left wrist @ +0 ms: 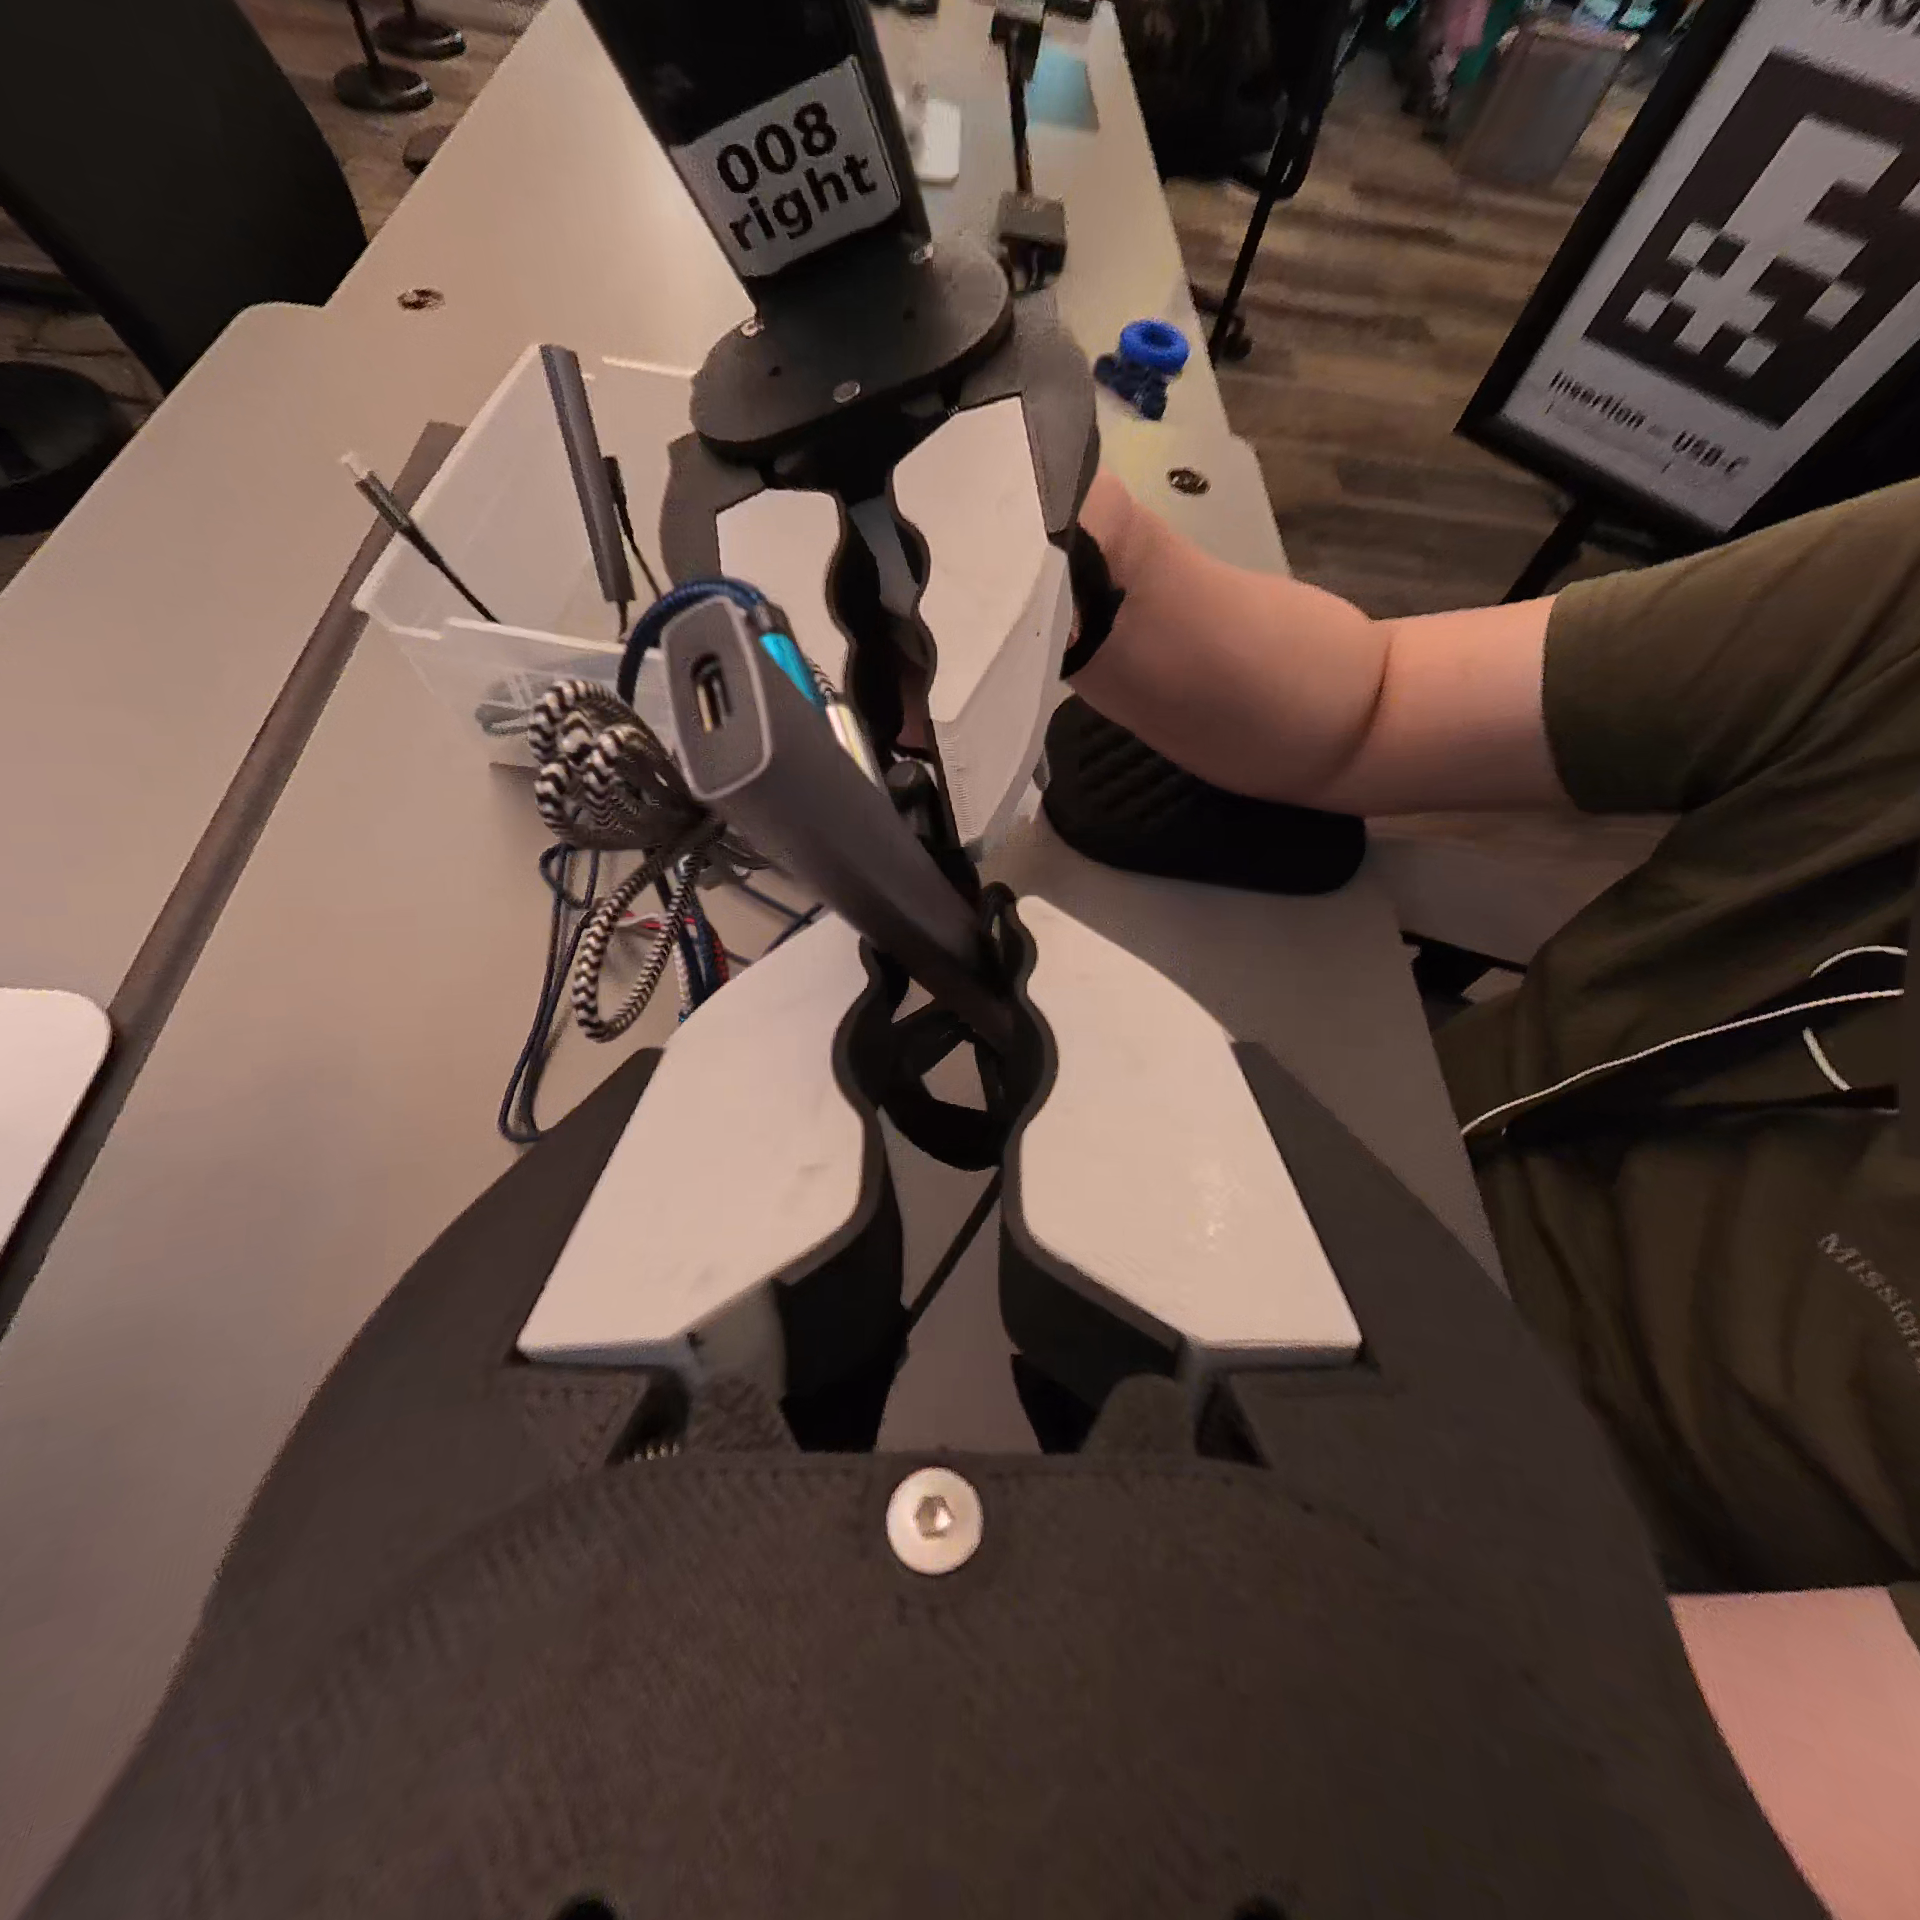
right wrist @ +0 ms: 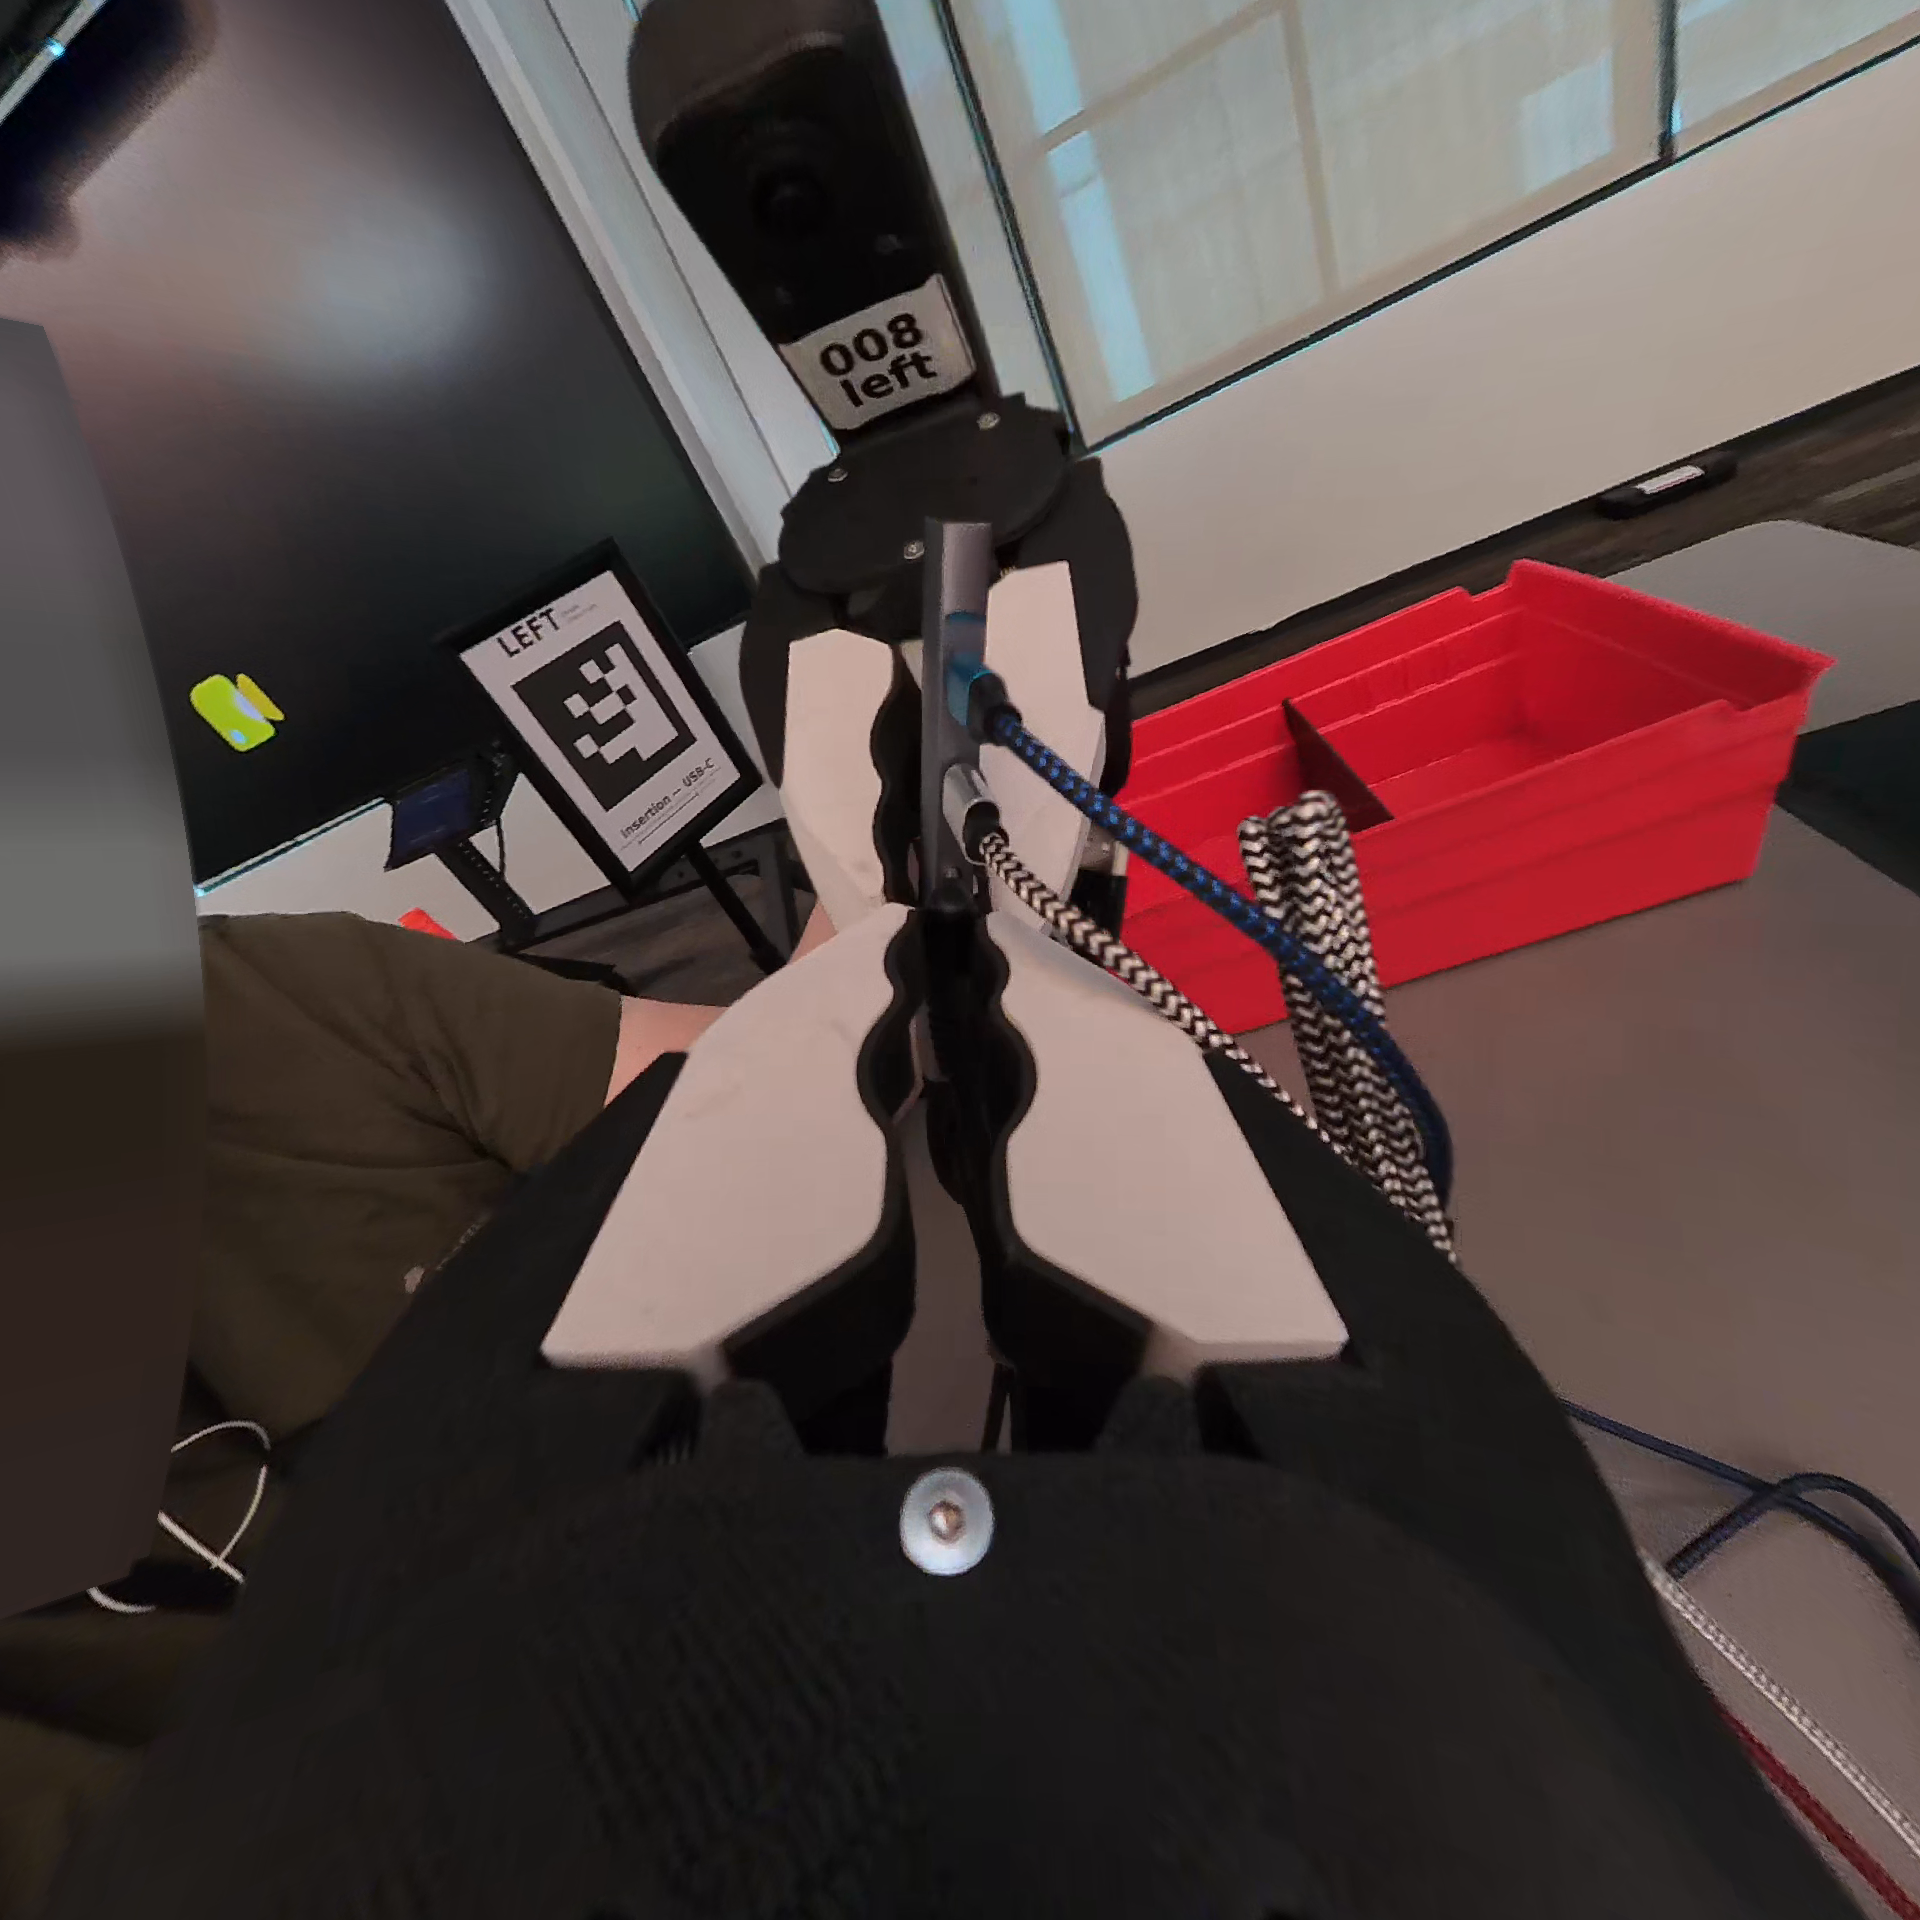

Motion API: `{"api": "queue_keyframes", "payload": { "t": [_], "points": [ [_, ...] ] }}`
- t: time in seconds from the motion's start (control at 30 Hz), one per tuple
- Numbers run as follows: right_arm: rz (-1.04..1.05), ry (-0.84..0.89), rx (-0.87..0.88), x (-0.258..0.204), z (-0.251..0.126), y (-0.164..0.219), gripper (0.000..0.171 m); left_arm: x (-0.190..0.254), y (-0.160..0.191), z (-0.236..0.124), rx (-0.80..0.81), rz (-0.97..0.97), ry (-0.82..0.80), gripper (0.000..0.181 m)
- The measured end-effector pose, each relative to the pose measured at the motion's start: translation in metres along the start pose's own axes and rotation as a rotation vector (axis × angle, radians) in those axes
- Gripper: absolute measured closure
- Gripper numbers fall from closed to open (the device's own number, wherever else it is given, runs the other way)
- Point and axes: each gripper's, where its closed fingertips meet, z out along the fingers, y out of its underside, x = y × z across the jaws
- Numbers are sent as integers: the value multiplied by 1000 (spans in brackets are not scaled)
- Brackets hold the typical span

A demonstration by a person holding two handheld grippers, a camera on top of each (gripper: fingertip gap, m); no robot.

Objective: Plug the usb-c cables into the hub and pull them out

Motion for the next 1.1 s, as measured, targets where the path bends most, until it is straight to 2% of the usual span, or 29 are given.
{"api": "queue_keyframes", "payload": {
  "t": [0.17,0.33,0.53,0.93,1.1],
  "points": [
    [-13,-17,13,4,5,4,163,-6,8,-3,-70,49,-131,162],
    [-62,-25,45,6,8,3,163,-8,6,-13,-57,23,-180,163],
    [-129,-14,38,3,12,5,164,-4,8,-18,-59,4,-129,169],
    [-82,-77,-87,-9,13,20,163,13,15,-12,-80,98,9,169],
    [-88,-22,-35,-1,12,12,163,7,11,-11,-39,89,10,169]
  ]
}}
